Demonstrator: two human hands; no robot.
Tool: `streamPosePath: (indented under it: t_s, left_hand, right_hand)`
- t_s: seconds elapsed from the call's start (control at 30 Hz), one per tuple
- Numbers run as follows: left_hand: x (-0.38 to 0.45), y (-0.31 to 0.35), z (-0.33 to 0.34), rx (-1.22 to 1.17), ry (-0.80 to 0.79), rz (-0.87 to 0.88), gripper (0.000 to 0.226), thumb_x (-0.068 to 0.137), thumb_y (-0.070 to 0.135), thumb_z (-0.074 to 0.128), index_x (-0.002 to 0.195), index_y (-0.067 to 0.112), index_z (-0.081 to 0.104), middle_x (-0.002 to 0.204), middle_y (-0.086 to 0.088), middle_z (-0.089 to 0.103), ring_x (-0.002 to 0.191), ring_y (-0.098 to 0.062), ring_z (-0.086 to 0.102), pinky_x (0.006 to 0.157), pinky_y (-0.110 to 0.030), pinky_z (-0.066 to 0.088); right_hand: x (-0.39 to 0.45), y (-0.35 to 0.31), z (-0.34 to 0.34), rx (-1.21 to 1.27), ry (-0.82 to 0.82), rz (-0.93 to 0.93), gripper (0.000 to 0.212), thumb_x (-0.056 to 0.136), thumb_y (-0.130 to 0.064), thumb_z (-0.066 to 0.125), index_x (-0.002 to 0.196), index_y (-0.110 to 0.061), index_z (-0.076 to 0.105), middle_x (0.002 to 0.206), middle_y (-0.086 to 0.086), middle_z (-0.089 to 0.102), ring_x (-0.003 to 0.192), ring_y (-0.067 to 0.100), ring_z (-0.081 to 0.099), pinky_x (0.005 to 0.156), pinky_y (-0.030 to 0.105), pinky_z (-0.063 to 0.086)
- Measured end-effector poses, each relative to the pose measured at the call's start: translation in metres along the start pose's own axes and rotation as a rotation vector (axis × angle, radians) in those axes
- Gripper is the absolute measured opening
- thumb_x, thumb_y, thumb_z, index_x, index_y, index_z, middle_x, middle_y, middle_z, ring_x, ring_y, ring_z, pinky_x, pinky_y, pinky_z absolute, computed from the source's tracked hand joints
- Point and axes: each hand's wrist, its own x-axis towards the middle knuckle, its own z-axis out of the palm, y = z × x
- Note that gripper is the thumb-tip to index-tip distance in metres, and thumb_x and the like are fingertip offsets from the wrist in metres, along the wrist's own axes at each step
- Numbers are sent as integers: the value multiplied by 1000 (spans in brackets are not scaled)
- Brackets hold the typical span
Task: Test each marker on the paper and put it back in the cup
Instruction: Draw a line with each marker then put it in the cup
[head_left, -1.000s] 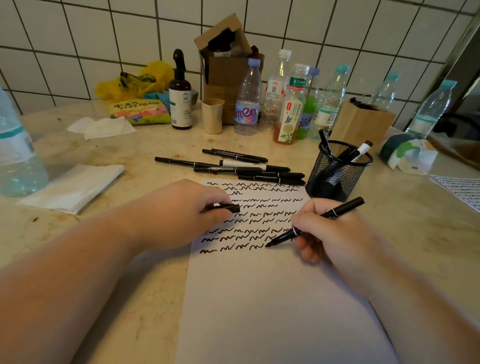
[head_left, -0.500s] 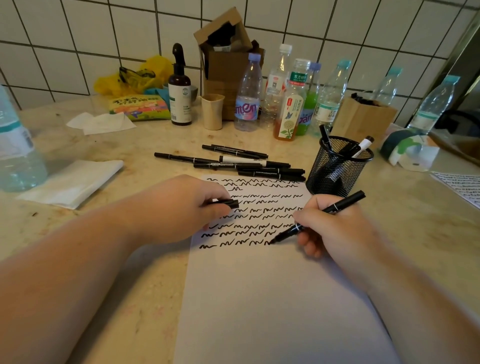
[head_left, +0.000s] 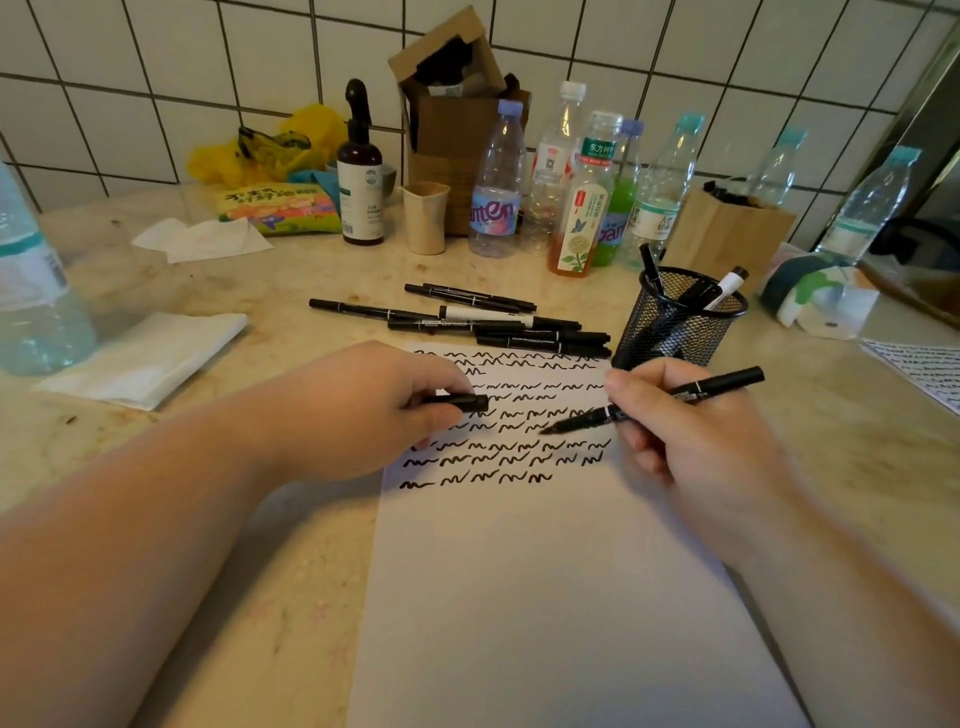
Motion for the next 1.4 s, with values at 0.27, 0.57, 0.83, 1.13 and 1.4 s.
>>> streamPosePath:
  t_s: [0.27, 0.57, 0.83, 1.13, 1.4]
  left_hand:
    - [-2, 3, -1, -36, -2, 36, 21, 98, 39, 53, 115, 48, 61, 82, 19, 71, 84, 11, 57, 69, -14, 44]
    - [-1, 5, 0, -23, -4, 82, 19, 97, 43, 52, 113, 48, 61, 90, 31, 66, 84, 4, 59, 75, -21, 51]
    - [1, 10, 3, 30, 6, 76, 16, 98, 42, 52, 83, 41, 58, 75, 16, 65, 71, 4, 55, 57, -15, 34]
    - [3, 16, 8, 54, 21, 38, 13, 101, 36, 49, 96, 34, 60, 76, 13, 56, 70, -3, 50, 57, -18, 33]
    - [2, 13, 9, 5, -4, 24, 16, 101, 36, 50, 101, 31, 65, 77, 10, 58, 68, -5, 52, 57, -19, 37]
  right_hand:
    - [-2, -1, 1, 305, -184, -8, 26, 83, -22, 60, 92, -3, 75, 73, 17, 69, 66, 24, 65, 62, 33, 52]
    - [-4, -3, 5, 223, -235, 3, 24, 76, -17, 67, 95, -3, 72, 88, 25, 75, 72, 29, 72, 62, 28, 57]
    - [-2, 6, 9, 75, -246, 61, 12, 76, -13, 72, 86, -14, 80, 67, 12, 69, 52, 16, 55, 49, 30, 40]
    - [-2, 7, 10, 66, -281, 53, 18, 95, -3, 59, 87, -11, 72, 64, 13, 57, 36, 15, 38, 37, 20, 26]
    - [-5, 4, 13, -13, -274, 37, 12, 97, -4, 59, 92, -7, 69, 59, 8, 57, 35, 14, 40, 37, 21, 27]
